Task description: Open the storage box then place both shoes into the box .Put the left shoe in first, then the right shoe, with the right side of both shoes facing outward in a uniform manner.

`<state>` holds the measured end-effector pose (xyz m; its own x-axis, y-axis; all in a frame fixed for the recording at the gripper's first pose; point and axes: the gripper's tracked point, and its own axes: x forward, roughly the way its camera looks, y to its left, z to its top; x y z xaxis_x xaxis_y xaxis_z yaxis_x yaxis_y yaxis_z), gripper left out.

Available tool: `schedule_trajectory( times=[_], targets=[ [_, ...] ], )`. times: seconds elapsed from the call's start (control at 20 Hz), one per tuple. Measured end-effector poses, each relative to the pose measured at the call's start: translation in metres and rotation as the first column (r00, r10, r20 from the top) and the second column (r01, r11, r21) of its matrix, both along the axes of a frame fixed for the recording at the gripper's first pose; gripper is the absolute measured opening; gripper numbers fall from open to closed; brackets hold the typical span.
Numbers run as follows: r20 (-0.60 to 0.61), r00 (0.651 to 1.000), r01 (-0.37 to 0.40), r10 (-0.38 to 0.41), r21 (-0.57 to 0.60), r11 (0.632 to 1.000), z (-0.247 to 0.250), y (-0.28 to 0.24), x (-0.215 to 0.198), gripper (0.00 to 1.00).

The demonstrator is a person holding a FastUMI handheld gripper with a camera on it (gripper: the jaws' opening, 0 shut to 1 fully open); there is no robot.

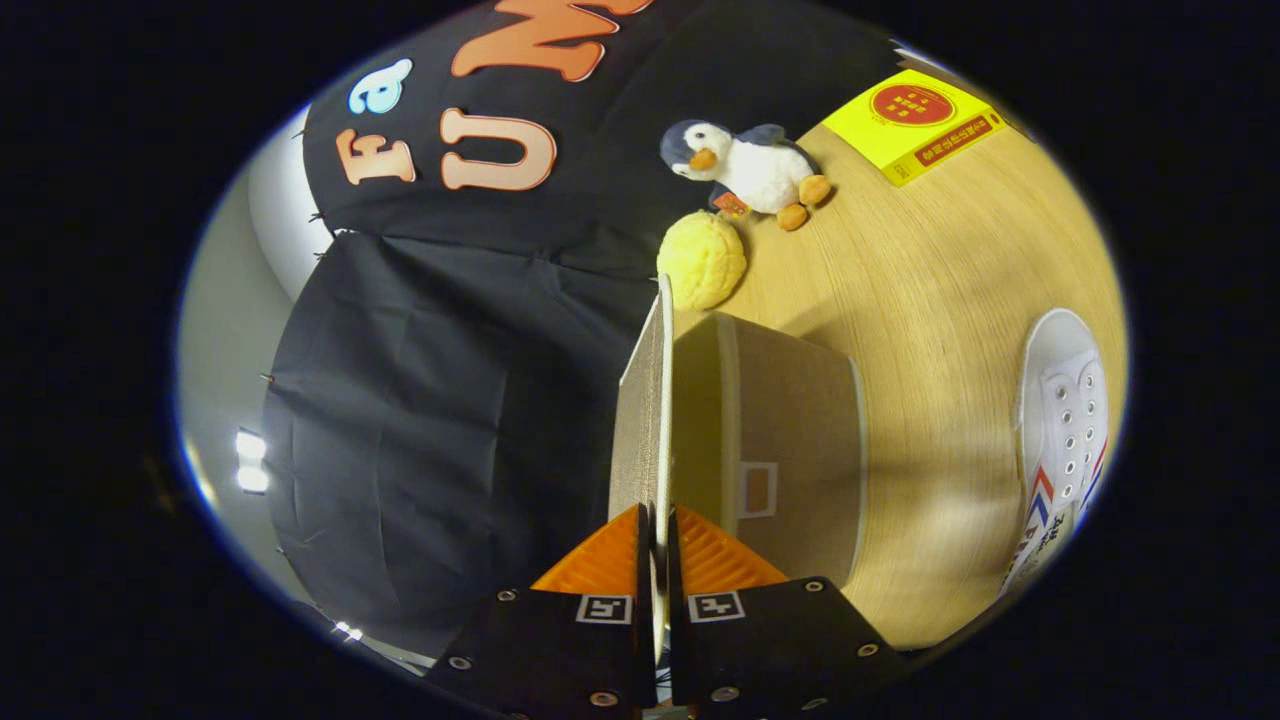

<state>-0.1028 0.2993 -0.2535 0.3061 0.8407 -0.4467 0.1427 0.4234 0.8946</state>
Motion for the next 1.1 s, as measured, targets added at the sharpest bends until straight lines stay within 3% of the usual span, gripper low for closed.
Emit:
schedule_trajectory(
  times=[0.4, 0.55, 1.1],
  targets=[
    [0.131, 0.991, -0.038, 0.028, 0.078, 0.996, 0.086, 0.063, 0.028, 0.07],
    [0.195, 0.979, -0.075, 0.063, 0.053, 0.996, 0.105, 0.089, 0.034, 0.08],
    [0.236, 0.961, -0.156, 0.147, 0.017, 0.988, 0.119, 0.210, 0.044, 0.12]
  ],
)
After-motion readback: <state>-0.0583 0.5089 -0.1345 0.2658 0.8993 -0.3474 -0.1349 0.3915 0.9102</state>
